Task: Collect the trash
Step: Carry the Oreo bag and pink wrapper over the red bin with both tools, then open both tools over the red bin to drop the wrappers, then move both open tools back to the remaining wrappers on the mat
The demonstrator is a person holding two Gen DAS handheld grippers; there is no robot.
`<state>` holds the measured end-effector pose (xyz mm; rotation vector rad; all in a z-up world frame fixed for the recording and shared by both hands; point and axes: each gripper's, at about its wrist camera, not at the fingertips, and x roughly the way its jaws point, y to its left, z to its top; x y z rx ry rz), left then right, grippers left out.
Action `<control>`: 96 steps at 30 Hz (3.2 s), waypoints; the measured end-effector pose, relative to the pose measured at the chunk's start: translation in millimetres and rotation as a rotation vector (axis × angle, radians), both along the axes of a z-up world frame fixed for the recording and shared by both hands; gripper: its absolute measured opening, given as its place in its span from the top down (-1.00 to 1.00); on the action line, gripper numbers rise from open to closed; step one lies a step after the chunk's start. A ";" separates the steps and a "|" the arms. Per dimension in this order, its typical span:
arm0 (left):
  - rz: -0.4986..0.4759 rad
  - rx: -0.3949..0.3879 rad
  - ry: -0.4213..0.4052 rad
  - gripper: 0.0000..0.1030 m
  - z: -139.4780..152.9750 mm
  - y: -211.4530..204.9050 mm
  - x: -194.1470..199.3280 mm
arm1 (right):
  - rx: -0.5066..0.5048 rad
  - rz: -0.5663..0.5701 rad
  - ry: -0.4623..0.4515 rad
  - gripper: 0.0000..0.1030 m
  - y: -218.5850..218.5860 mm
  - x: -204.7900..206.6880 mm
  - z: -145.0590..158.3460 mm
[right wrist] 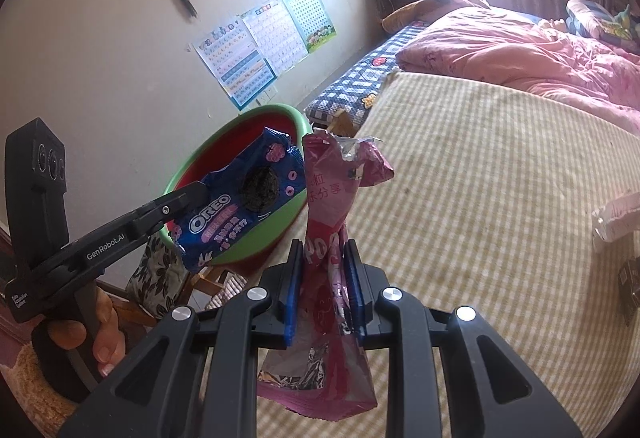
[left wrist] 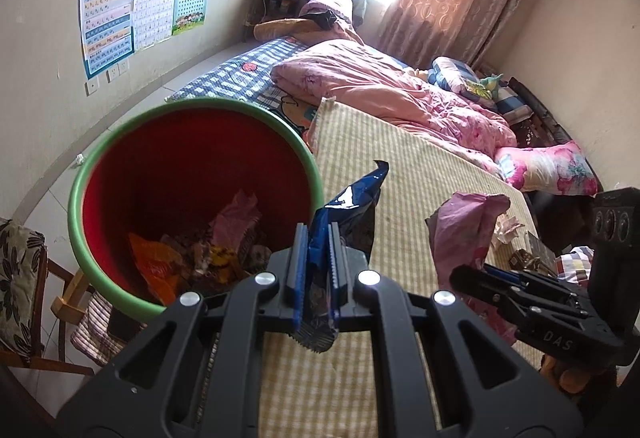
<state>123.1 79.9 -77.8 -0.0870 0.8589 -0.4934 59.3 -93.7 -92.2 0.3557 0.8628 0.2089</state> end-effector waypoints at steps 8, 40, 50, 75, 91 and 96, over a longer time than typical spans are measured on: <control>0.011 -0.011 -0.006 0.82 -0.1 22.6 17.5 | 0.000 -0.002 -0.016 0.57 17.0 18.6 8.4; 0.133 0.026 -0.016 0.80 -13.2 86.3 70.5 | 0.068 0.038 -0.086 0.31 71.9 116.4 27.1; 0.155 0.028 -0.006 0.06 -16.6 80.4 65.7 | 0.047 0.020 -0.077 0.02 64.9 104.7 19.6; -0.124 0.036 0.012 -0.09 -14.9 -113.2 -0.7 | -0.093 -0.660 0.106 -0.06 -225.8 -106.0 -42.3; -0.502 0.078 0.056 -0.22 -41.5 -300.2 -31.7 | 0.122 -0.485 0.110 0.20 -251.2 -133.8 -50.2; -0.580 0.131 0.061 -0.22 -60.3 -348.1 -36.3 | 0.134 -0.496 0.100 0.20 -250.7 -158.7 -43.8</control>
